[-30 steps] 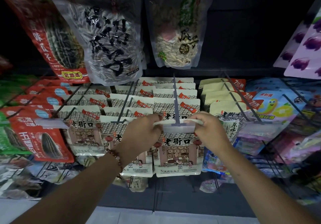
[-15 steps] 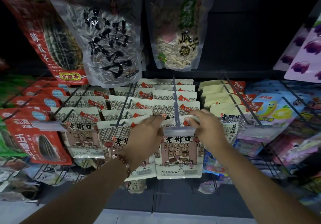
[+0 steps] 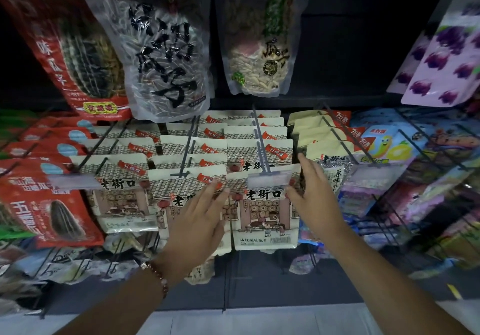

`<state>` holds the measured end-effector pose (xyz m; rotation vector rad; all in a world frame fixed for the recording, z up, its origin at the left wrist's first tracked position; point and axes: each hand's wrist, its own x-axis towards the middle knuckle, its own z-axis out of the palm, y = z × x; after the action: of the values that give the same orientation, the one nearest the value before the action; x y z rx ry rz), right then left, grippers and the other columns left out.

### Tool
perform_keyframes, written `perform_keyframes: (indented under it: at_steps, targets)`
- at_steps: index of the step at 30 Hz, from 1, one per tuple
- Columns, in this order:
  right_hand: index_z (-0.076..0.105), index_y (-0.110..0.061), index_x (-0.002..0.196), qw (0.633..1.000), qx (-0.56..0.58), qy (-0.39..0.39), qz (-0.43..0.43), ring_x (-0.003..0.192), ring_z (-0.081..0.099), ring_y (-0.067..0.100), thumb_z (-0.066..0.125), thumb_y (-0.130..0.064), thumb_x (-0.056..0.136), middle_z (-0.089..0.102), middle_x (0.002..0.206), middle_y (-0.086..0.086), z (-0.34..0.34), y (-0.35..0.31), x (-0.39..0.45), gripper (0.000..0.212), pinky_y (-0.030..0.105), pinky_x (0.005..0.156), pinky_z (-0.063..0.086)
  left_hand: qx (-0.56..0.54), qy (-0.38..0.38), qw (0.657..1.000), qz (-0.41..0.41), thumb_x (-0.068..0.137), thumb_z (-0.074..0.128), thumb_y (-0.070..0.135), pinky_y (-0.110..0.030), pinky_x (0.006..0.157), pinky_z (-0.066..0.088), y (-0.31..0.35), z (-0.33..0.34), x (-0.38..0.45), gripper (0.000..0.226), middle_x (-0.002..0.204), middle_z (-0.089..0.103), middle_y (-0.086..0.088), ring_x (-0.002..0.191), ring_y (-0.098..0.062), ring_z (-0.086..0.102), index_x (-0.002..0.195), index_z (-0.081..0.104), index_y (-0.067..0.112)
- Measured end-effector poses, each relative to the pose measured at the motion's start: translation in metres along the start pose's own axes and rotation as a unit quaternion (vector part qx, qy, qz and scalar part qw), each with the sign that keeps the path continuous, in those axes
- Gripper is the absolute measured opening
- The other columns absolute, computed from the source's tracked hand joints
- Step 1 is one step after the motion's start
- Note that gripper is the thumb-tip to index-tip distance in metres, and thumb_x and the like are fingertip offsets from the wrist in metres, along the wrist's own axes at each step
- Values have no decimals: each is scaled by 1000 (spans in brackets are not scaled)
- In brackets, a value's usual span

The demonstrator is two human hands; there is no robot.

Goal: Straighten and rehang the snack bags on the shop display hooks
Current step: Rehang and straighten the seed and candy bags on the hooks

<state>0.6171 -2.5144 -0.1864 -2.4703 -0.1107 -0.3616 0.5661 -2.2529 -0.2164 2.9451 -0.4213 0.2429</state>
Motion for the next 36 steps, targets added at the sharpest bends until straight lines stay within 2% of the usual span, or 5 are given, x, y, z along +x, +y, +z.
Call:
perform_keyframes:
  at_steps: [4,8,13,23,36]
  targets:
    - [6,-16,157,994,-94,-37,37,150,9,27,56,-41,95,7,163,7,1,1,-30,83,47,121,16,-3,-18,1000,26,96,46,36,-44,118,16,-14,1,-7,68,164,12,-9,150,-29,16,157,18,25]
    - [6,-18,157,985,-134,-75,75,151,-3,29,49,-45,98,-6,164,6,2,-7,-65,78,49,121,13,-10,-42,998,34,96,33,53,-49,121,10,-22,4,-20,70,164,-1,-10,151,-29,0,157,13,26]
    - [18,-27,155,984,-115,-96,94,151,-1,23,48,-56,94,0,164,-3,-7,-30,-93,74,52,119,16,-70,-51,996,19,99,34,57,-44,118,-10,-28,-3,-28,73,161,-25,-6,148,-27,-23,156,-6,34]
    - [22,-42,150,988,17,-78,136,149,4,6,46,-64,83,7,161,-15,-60,-63,-131,75,44,118,25,-128,-134,982,34,97,40,57,-45,121,3,-3,-59,-29,77,164,-13,1,152,-22,-7,155,-9,39]
    - [22,-47,149,984,49,-99,140,148,5,3,55,-45,95,6,153,-29,-177,75,-161,64,40,118,26,-132,-170,974,65,97,45,57,-43,123,8,178,-54,4,76,165,-7,4,152,-21,-2,155,-2,42]
